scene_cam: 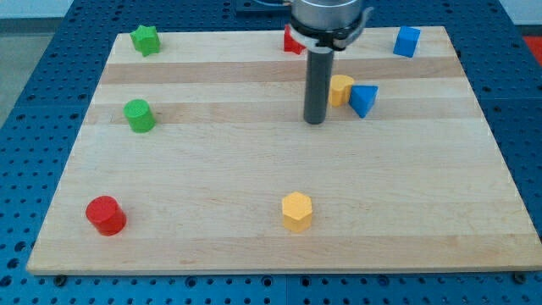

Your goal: Place the blue cube to the left of the yellow heart

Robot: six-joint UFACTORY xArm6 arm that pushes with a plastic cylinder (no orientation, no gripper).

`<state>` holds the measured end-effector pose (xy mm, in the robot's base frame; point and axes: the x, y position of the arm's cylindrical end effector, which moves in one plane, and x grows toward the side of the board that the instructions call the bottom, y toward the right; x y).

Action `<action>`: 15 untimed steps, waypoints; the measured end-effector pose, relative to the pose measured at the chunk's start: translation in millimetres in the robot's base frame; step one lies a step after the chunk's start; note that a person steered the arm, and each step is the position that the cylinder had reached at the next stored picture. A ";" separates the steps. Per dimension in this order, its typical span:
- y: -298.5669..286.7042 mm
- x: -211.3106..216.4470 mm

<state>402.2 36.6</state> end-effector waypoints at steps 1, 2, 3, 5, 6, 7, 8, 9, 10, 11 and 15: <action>-19.0 -17.1; -21.5 -57.1; -21.5 -99.1; 18.2 -121.2; 49.5 -121.2; 81.9 -120.1; 111.3 -106.0; 149.8 -100.4; 197.3 -100.3; 224.4 -118.1; 195.3 -178.1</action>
<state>224.1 232.0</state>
